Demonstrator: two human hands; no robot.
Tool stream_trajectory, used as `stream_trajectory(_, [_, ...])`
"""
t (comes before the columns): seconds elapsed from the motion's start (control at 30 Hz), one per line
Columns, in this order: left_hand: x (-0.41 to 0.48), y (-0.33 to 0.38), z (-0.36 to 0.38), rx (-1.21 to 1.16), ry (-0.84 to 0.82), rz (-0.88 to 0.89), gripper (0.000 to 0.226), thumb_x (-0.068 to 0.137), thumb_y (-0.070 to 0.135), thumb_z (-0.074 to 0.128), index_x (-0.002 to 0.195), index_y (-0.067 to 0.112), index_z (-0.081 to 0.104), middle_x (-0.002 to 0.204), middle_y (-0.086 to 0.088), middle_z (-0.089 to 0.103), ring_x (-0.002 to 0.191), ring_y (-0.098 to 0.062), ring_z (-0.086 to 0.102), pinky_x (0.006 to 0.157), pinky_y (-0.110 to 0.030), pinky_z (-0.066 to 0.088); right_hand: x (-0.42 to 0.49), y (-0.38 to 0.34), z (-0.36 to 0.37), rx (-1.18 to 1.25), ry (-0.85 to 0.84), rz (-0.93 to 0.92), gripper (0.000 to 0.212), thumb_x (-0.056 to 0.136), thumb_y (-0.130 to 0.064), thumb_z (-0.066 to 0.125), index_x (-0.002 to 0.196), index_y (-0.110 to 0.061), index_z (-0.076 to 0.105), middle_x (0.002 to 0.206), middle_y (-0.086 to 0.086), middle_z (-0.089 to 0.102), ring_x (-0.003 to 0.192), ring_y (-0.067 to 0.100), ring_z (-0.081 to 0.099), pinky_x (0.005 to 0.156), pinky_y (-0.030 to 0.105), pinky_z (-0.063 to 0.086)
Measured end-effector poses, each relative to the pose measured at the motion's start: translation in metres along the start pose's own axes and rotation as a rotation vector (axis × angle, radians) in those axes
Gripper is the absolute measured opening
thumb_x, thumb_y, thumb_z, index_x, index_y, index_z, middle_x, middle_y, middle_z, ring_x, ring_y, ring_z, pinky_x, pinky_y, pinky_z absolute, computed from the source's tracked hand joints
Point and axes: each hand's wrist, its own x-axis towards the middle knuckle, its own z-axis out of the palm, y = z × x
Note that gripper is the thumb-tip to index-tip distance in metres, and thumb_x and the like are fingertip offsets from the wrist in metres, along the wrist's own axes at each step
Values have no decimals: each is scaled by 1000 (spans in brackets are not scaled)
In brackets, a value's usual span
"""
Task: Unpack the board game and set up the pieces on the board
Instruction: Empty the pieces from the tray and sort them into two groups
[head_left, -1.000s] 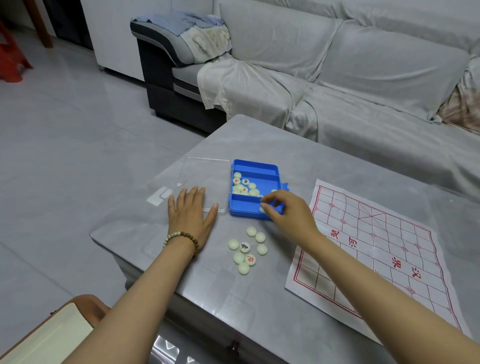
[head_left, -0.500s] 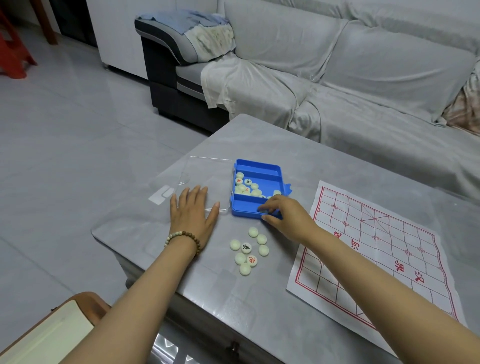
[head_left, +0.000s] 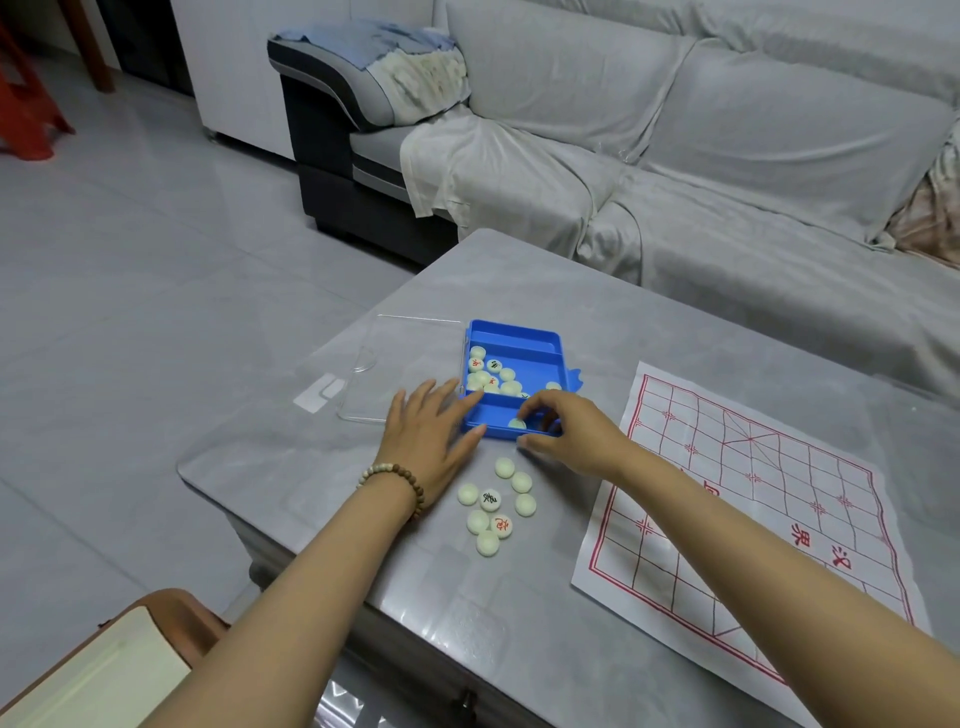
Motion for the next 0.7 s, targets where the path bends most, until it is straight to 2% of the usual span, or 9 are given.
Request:
stream_trajectory(0.07, [1, 3, 1, -16, -22, 34, 50, 96, 53, 25, 144, 39, 26, 156, 5, 13, 144, -17, 5, 117, -37, 0, 1, -1, 1, 94, -12, -2, 20, 84, -22, 70, 99, -22, 58, 98, -6, 59, 86, 11, 55, 72, 13, 44])
stream_trajectory(0.2, [3, 4, 3, -59, -19, 48, 55, 90, 63, 21, 138, 41, 38, 156, 6, 14, 143, -19, 6, 116, -36, 0, 3, -6, 8, 248, 18, -40, 18, 83, -14, 70, 95, -19, 58, 94, -4, 62, 85, 8, 59, 69, 7, 45])
stream_trajectory(0.3, [4, 3, 2, -77, -12, 47, 41, 96, 50, 33, 133, 37, 46, 156, 6, 16, 143, -19, 9, 116, -35, 4, 3, -7, 14, 258, 55, -33, 13, 83, -16, 71, 91, -20, 61, 90, -5, 64, 84, 9, 62, 71, 11, 47])
stream_trajectory(0.4, [3, 2, 2, -113, 10, 56, 39, 96, 47, 35, 131, 36, 49, 155, 7, 19, 141, -17, 13, 115, -32, 8, -3, -10, 10, 358, 168, -24, 11, 80, -19, 74, 83, -21, 64, 84, -5, 68, 78, 7, 63, 71, 14, 49])
stream_trajectory(0.47, [3, 3, 1, -153, 22, 55, 38, 96, 45, 35, 130, 35, 51, 154, 7, 22, 140, -16, 16, 114, -31, 10, -12, -10, 1, 440, 245, 7, 8, 79, -17, 75, 83, -17, 67, 82, -4, 70, 72, 2, 64, 65, 11, 48])
stream_trajectory(0.57, [4, 4, 0, -155, 39, 51, 41, 97, 45, 35, 135, 32, 46, 152, 7, 25, 138, -14, 21, 113, -30, 12, -33, -2, -3, 510, 161, 106, 5, 79, -14, 74, 82, -13, 70, 77, 1, 70, 56, 2, 60, 53, 13, 44])
stream_trajectory(0.63, [6, 3, 1, -154, 55, 40, 47, 97, 49, 31, 139, 30, 39, 150, 7, 29, 136, -13, 24, 113, -29, 14, -46, 5, 1, 433, 39, 157, 3, 80, -17, 73, 82, -16, 71, 77, 0, 69, 57, 4, 58, 52, 14, 44])
stream_trajectory(0.7, [6, -1, 3, -159, 102, 9, 62, 90, 60, 20, 142, 28, 36, 147, 5, 36, 134, -15, 29, 112, -30, 16, -48, 9, 1, 398, 25, 164, 1, 81, -19, 73, 82, -19, 71, 76, -4, 69, 58, 4, 57, 54, 13, 45])
